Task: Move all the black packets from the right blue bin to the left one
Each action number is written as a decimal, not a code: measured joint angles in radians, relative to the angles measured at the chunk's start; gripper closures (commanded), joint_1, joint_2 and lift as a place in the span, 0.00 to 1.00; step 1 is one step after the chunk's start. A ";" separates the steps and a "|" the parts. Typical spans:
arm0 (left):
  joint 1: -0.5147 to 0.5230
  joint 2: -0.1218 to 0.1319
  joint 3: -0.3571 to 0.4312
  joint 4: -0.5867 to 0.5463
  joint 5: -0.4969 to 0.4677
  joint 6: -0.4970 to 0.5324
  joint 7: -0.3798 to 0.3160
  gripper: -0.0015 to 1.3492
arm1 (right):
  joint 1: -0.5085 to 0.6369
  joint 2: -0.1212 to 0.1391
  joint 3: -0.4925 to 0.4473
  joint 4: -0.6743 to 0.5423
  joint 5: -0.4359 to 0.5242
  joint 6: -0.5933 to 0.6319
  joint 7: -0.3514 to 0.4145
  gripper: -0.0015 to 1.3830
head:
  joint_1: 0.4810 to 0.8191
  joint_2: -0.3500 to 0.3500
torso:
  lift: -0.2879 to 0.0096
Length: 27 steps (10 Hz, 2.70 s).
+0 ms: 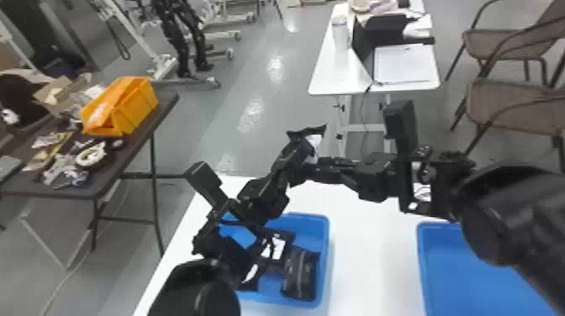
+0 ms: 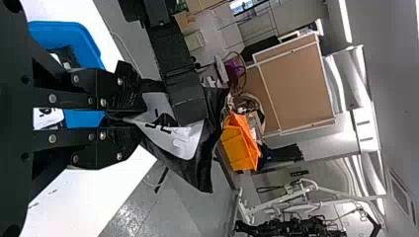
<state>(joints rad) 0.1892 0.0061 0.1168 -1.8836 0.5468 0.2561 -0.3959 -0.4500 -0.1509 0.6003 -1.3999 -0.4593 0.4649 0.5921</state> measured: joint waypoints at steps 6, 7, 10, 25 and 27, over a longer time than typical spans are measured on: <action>0.133 -0.006 0.159 0.059 -0.559 -0.274 0.060 0.90 | 0.315 0.052 -0.458 -0.163 0.120 -0.074 -0.057 0.11 | 0.63 0.90 | 0.97; 0.146 -0.006 0.152 0.074 -0.591 -0.283 0.060 0.84 | 0.367 0.061 -0.526 -0.190 0.118 -0.079 -0.056 0.11 | 0.63 0.85 | 0.97; 0.143 -0.006 0.116 0.102 -0.531 -0.312 0.027 0.29 | 0.498 0.059 -0.638 -0.287 0.141 -0.085 -0.062 0.11 | 0.63 0.74 | 0.97; 0.526 -0.006 0.130 -0.092 -0.536 -0.400 0.048 0.24 | 1.134 0.148 -0.755 -0.624 0.534 -0.361 -0.244 0.11 | 0.63 0.60 | 0.97; 0.529 -0.006 0.125 -0.093 -0.543 -0.414 0.082 0.24 | 1.133 0.148 -0.752 -0.626 0.547 -0.368 -0.250 0.11 | 0.63 0.61 | 0.97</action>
<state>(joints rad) 0.7180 0.0000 0.2415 -1.9762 0.0040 -0.1577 -0.3142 0.6832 -0.0030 -0.1513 -2.0261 0.0875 0.0970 0.3423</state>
